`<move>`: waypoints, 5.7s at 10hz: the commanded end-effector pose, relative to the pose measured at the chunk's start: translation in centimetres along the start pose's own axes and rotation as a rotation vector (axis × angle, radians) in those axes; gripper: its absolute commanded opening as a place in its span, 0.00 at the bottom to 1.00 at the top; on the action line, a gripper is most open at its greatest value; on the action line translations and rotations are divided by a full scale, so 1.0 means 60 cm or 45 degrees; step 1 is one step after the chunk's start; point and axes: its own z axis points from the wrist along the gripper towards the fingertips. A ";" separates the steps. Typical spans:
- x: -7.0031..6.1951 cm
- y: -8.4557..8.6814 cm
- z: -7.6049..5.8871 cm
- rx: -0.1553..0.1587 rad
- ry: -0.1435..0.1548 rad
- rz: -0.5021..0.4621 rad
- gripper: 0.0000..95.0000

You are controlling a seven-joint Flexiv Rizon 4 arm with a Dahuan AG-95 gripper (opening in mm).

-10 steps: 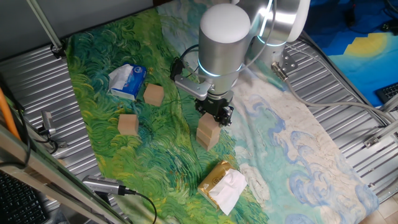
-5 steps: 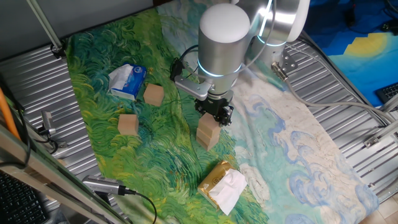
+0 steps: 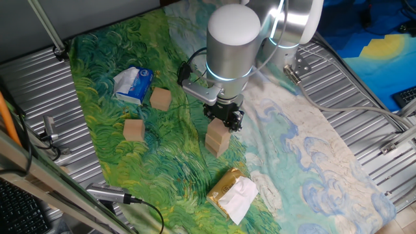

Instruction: Stack the blocks in a vertical line of five

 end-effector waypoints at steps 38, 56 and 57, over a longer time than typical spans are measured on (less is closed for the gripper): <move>-0.058 -0.232 0.155 -0.005 0.048 -0.164 0.80; -0.070 -0.271 0.125 0.124 0.056 -0.331 0.80; -0.078 -0.294 0.112 0.119 0.059 -0.343 0.80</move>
